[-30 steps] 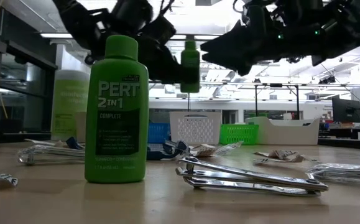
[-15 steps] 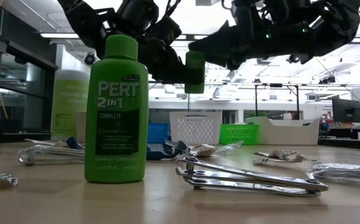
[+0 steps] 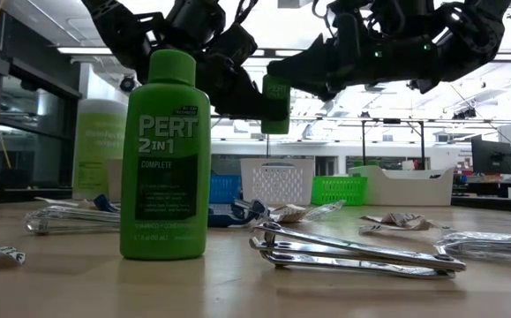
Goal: Pick & Place Travel size toiletries
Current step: Put the top left green shampoo into the right white bin
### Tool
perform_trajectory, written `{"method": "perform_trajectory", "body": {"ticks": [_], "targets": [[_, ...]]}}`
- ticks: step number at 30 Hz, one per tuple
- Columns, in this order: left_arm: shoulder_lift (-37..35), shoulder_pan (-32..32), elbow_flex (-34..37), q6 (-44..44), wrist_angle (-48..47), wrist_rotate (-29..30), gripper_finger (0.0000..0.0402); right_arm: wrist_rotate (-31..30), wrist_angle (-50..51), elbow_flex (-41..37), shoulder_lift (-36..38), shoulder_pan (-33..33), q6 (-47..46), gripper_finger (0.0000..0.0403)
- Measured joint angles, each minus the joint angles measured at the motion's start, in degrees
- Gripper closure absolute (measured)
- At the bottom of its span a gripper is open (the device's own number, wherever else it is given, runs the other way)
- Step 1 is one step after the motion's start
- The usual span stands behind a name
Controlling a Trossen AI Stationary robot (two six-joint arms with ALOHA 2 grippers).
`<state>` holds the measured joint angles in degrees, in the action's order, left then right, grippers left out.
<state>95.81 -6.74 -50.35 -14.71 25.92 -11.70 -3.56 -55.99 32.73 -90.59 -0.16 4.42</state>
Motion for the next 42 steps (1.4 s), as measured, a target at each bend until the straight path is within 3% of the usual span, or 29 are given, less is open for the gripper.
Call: {"method": "perform_trajectory", "body": {"ticks": [6,13,18,25,30,35,42], "targets": [[0.0,0.0,0.0,-0.1,-0.3,-0.11,0.0285,0.71,0.18,0.0,0.0,-0.02,-0.27,0.031],[0.0,0.0,-0.02,-1.81,-0.55,1.08,0.0208,-2.73,0.8,0.0,0.0,-0.01,-1.74,0.031],[-1.18,-0.04,-0.02,-3.32,-4.33,9.89,0.0173,-9.1,2.95,-0.04,0.11,-0.86,-4.3,0.031],[-6.28,-0.37,0.36,-4.6,-12.23,17.83,0.0175,-23.39,11.68,-0.11,6.59,-2.65,-6.75,0.031],[-10.39,-3.01,3.59,-4.54,-13.52,17.2,0.0189,-33.75,20.74,-0.07,15.82,-3.31,-6.49,0.031],[-13.97,-6.83,7.56,-3.16,-11.99,15.73,0.0204,-47.98,32.26,-0.04,25.21,-3.32,-6.82,0.031],[-16.69,-8.0,8.99,-4.07,-12.03,12.69,0.0215,-63.64,49.46,-0.02,32.96,-3.55,-15.94,0.0312]]}}
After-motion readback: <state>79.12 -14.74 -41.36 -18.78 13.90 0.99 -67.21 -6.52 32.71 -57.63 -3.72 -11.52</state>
